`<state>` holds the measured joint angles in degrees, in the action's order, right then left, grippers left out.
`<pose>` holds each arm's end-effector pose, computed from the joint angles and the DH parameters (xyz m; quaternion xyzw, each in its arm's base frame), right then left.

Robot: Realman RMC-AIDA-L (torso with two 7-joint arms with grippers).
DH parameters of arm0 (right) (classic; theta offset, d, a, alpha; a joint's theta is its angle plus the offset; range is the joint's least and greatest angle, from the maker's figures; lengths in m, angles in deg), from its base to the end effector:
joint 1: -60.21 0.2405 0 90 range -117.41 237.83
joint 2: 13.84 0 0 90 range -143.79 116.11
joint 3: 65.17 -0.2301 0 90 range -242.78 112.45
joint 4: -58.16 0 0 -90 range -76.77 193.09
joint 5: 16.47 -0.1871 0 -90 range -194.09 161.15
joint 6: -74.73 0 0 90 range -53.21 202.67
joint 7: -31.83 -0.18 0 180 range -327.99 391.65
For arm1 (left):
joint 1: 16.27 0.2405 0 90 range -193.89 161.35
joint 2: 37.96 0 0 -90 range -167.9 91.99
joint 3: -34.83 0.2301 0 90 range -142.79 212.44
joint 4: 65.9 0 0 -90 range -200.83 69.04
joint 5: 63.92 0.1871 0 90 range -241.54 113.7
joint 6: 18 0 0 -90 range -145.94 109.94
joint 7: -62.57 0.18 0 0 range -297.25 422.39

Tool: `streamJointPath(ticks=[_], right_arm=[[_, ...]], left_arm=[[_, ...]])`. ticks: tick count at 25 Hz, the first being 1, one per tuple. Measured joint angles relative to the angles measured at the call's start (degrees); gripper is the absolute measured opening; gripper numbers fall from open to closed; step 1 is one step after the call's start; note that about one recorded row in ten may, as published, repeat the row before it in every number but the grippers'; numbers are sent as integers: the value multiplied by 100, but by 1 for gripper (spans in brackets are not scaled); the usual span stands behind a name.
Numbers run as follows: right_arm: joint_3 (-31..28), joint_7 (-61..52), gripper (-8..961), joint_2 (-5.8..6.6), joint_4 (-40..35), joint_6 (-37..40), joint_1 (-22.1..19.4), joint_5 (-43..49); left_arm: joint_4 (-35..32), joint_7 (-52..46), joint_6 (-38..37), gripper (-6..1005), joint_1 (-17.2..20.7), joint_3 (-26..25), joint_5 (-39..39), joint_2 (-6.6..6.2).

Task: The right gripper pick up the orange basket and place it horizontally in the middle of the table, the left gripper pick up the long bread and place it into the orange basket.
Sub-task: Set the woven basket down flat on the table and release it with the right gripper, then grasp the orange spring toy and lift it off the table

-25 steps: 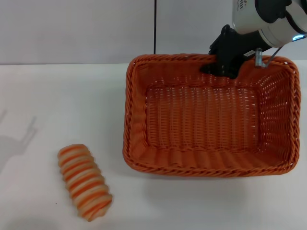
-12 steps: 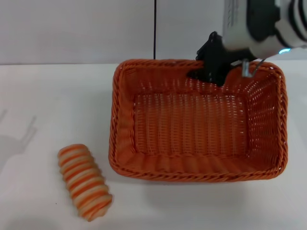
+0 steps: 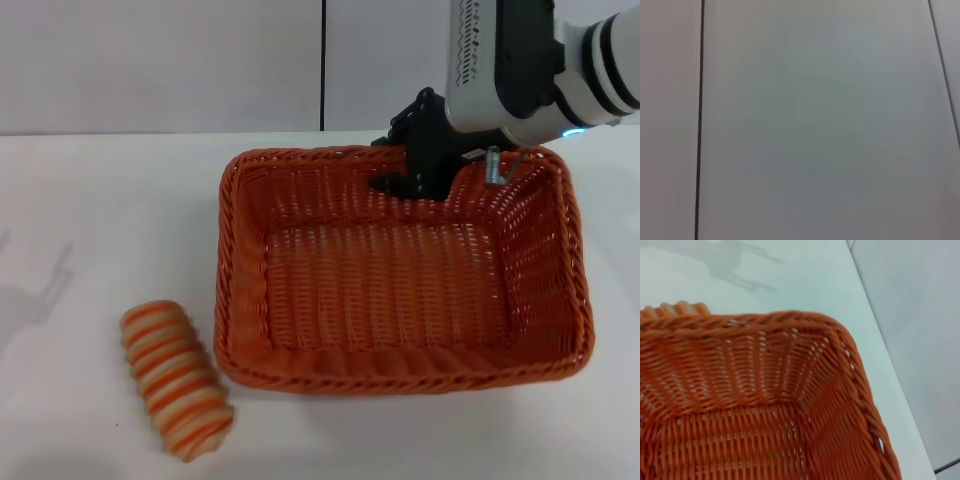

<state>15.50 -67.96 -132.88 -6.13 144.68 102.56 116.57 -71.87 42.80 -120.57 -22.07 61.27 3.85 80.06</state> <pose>0.1227 0.3715 -0.0560 -0.9823 -0.0733 -0.0790 0.1532 -0.3071 0.2140 0.0670 -0.6822 -0.1270 -0.3812 0.6109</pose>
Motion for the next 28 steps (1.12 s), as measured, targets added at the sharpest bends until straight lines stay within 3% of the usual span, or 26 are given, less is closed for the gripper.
streamJointPath(ticks=[8, 15, 18, 19, 22, 23, 24, 25, 28], right_arm=[[28, -189, 578, 2, -600, 89, -371, -3], [-9, -433, 621, -20, -1444, 196, -799, -229], [-502, -579, 621, -39, -2102, 502, -1186, -1192], [-502, -579, 621, -39, -2102, 502, -1186, -1192], [-1063, -588, 621, -34, -2370, 787, -1564, -2381], [-1525, -584, 621, -23, -2358, 1079, -1812, -3224], [-1525, -584, 621, -23, -2358, 1079, -1812, -3224], [-1749, -584, 621, -15, -2309, 1250, -1929, -3645], [-2345, -441, 621, -5, -2023, 1652, -2367, -4769]], left_arm=[[0, -3, -12, 800, 3, 1, 2, -7], [0, -33, -11, 800, 7, 3, 16, -10], [-24, -90, -22, 800, 10, 4, 21, -17], [-186, -317, -33, 800, 23, 23, 28, -24], [-497, -853, -31, 800, 62, 41, 31, -25], [-497, -853, -31, 800, 62, 41, 31, -25], [-497, -853, -31, 800, 62, 41, 31, -25], [-967, -1544, -7, 800, 90, 53, 64, -24], [-1536, -2162, 41, 799, 98, 62, 337, -24]])
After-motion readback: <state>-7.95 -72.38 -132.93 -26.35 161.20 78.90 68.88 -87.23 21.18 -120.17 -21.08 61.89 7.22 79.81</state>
